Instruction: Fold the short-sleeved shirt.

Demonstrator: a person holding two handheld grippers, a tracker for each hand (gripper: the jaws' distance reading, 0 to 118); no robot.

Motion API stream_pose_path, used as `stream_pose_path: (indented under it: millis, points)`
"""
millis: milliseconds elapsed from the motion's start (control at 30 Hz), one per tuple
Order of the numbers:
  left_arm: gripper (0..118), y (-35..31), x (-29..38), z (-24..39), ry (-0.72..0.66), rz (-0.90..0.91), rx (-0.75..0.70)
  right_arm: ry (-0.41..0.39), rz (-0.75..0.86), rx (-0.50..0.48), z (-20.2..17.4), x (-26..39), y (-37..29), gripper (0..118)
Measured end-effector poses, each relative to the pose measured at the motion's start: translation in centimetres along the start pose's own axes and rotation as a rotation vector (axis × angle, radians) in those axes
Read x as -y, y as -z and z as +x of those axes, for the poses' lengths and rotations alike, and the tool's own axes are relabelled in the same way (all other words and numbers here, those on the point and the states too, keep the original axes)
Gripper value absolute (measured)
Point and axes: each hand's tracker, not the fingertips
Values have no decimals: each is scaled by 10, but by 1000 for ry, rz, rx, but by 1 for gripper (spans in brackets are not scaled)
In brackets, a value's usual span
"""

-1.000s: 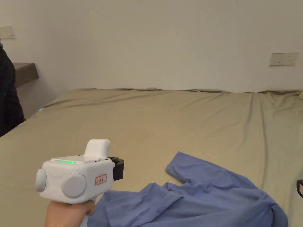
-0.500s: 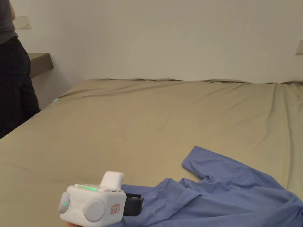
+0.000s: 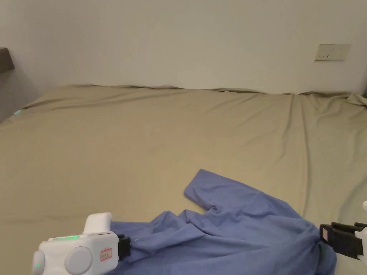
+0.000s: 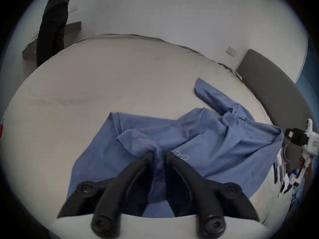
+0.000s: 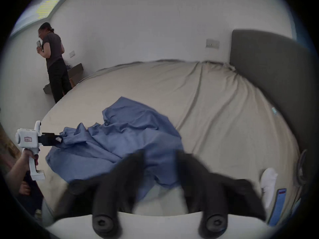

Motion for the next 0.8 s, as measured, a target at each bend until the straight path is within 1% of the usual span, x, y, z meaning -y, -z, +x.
stream_pose_path:
  millis: [33,67,167,233,300,333,367,400,433,500,533,667,800]
  points:
    - [12,0,-4,0,9,5,6,16,-24,-11,2,-3,10,108]
    - [12,-3,-6,0,23,13,8,39,-58,-41,5,-6,22,113]
    - [12,-2,-14,-2,23,24,21,115,-116,-68,11,-13,50,113]
    - [12,-3,-19,-6,-27,38,53,169,-163,-56,15,-13,67,113]
    - [12,-3,-23,-10,-60,50,66,233,-246,-80,19,-9,78,112]
    - [12,-2,-24,-13,-69,54,71,256,-307,-73,20,-6,81,106]
    - [12,-2,-26,-15,-78,56,81,255,-344,-54,18,-3,82,87]
    - [12,-2,-28,-17,-84,57,93,224,-343,-46,17,0,80,47]
    - [12,-3,-31,-18,-90,62,103,198,-311,-58,13,3,76,16]
    - [11,-8,-40,-19,-83,75,114,112,-207,-33,1,1,63,15]
    - [11,-12,-46,-19,-74,96,107,83,-153,-28,-3,-3,56,15]
    - [10,-37,-79,-20,-88,188,149,97,23,-82,-11,-33,31,15]
    - [10,-70,-118,-10,-40,286,150,62,150,-118,-20,-81,8,15]
